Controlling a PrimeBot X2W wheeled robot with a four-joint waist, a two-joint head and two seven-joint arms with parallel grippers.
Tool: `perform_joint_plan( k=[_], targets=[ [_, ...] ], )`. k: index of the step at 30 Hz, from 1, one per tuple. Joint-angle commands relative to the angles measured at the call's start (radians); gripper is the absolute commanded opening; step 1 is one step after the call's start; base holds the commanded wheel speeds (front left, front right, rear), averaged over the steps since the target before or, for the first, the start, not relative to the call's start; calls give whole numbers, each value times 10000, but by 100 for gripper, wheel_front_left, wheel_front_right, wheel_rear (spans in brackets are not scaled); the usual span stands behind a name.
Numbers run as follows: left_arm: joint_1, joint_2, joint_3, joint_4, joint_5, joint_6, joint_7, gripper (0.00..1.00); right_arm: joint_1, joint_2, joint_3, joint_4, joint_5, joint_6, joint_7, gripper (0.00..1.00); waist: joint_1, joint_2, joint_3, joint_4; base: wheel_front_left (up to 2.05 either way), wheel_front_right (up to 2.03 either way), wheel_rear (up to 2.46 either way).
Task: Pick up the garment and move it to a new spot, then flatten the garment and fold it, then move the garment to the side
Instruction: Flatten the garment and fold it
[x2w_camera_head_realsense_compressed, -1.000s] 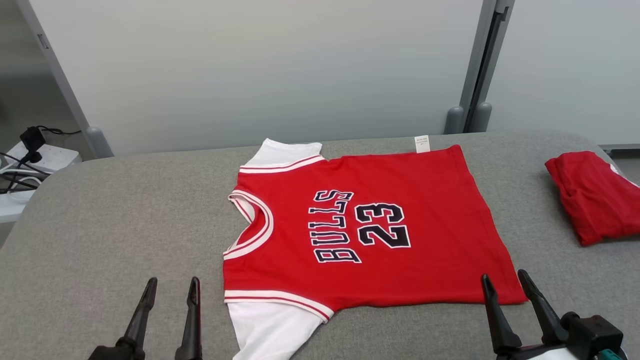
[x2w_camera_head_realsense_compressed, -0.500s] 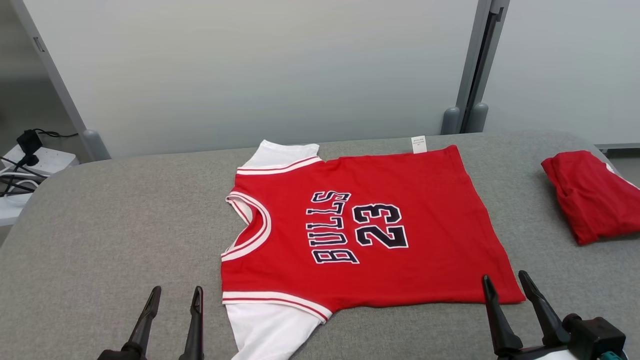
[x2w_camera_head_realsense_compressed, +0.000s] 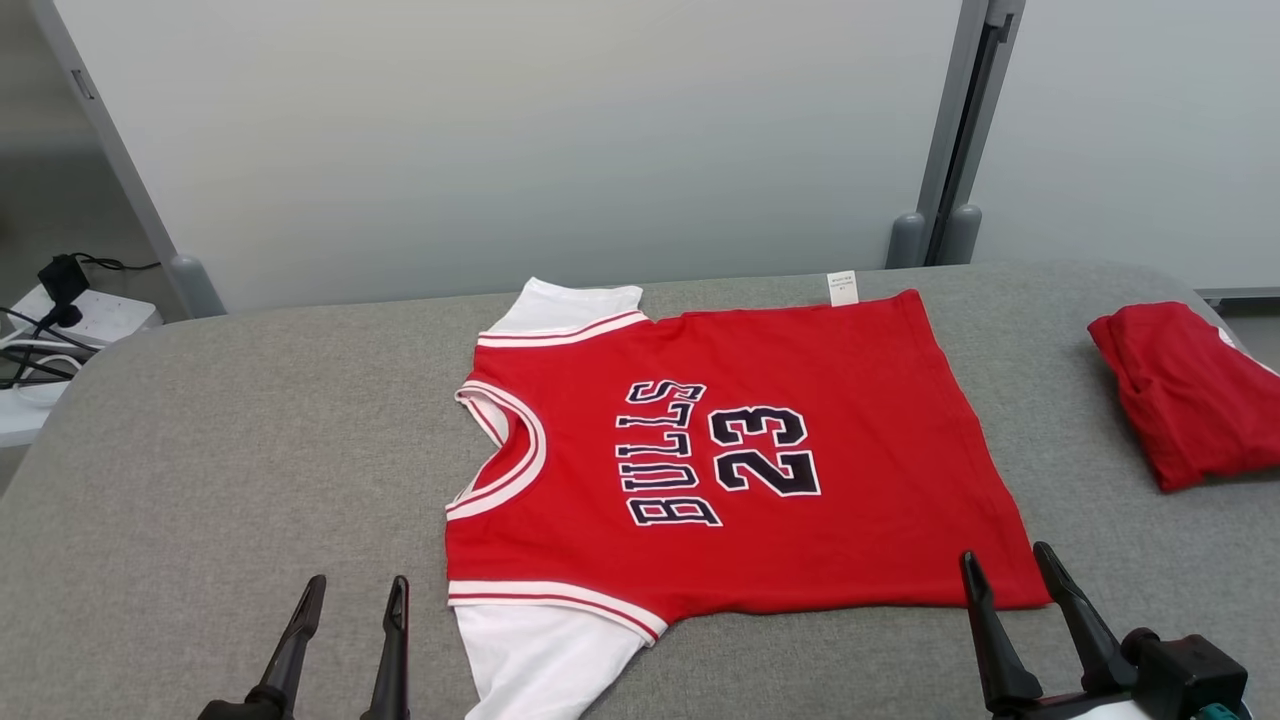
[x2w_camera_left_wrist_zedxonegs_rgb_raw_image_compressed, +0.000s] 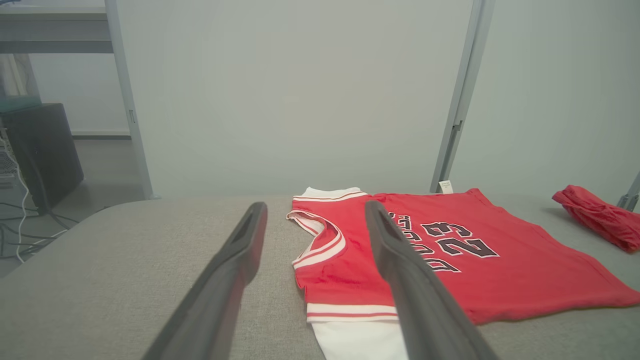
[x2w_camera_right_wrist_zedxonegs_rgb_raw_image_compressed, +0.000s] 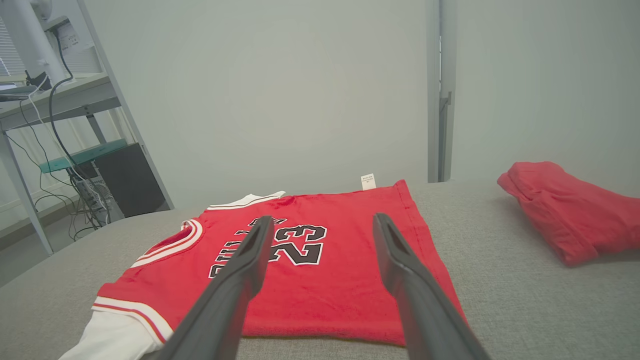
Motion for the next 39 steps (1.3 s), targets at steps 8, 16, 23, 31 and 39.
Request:
perform_joint_plan(
  k=[8, 16, 23, 31, 39],
  targets=[
    [-361, 1, 292, -339, -67, -69, -49, 100, -195, -105, 227, -319, 38, -27, -61, 100, 0, 0, 7, 97, 0, 0, 0],
    [-368, 1, 253, -344, -70, -84, -49, 100, -194, -138, 228, -317, 106, -27, -61, 100, 0, 0, -1, 172, 0, 0, 0],
    [-348, 1, 192, -220, -56, -150, -49, 100, -230, -143, 314, -308, 144, -27, -61, 100, 0, 0, 66, 200, 0, 0, 0],
    [-463, 1, -979, 2619, -762, -238, 154, 100, -295, -172, 428, -265, 234, -27, -61, 100, 0, 0, 262, 261, 0, 0, 0],
    [-1296, 1, -1677, 4135, -1544, -69, 768, 100, -396, -215, 620, -196, 391, -27, -61, 100, 0, 0, 515, 313, 0, 0, 0]
  ],
)
